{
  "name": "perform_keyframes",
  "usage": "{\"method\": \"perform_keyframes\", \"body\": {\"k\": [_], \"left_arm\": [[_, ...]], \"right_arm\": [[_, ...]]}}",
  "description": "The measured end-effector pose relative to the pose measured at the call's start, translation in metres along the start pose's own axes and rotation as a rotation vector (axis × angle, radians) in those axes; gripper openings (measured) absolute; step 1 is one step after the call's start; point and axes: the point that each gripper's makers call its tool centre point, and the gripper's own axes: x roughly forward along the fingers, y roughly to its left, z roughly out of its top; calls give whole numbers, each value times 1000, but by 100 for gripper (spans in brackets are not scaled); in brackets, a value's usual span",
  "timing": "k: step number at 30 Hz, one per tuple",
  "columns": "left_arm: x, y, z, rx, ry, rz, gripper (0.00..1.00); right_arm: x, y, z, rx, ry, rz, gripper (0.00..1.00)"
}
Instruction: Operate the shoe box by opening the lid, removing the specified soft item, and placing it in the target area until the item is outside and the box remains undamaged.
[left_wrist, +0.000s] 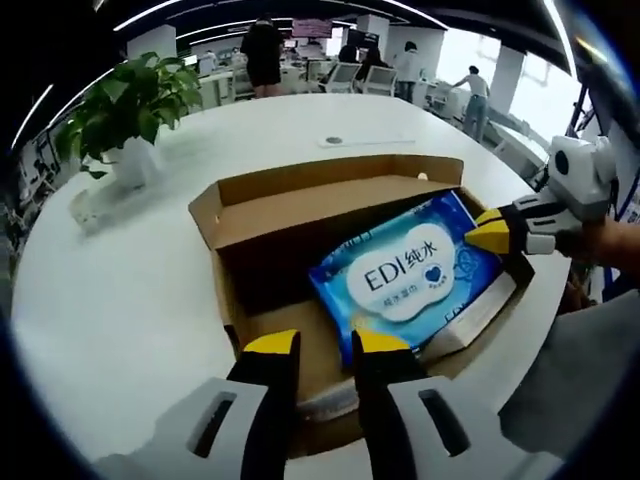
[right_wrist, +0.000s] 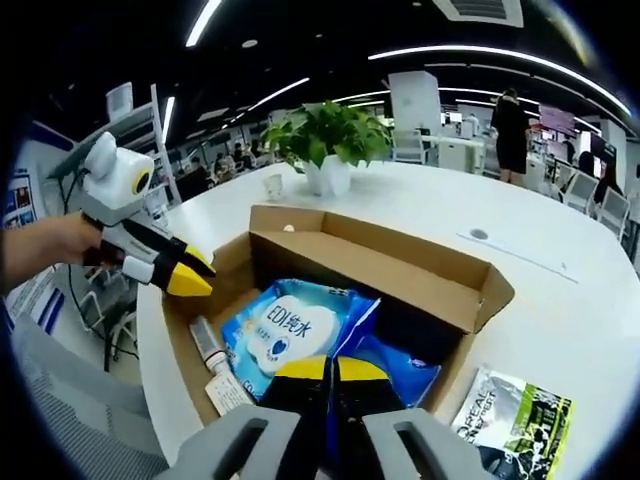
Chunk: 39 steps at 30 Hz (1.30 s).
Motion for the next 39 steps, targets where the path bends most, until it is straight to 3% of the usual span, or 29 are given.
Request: {"method": "perform_keyframes", "body": {"k": [8,15,22,28,39], "left_arm": [[23,-6,-10,-85,60,-98,21],[33,-12,-16,-95,87,-150,21],[41,-24,-16,-65,90,-195,5],[41,-25,-17,-16,77,-175,1],[36,-23,-13,-90,55,-159,0]], "right_arm": [[-5,-5,-6,-3,2,-24,0],[-8,-8,-9,-4,3,-32,0],[-8,-10,-11,-2,3,-31,0],[-8,-11,-10,4,0,-33,0],[-9,-10,-9,12,-6,-35,0]]}}
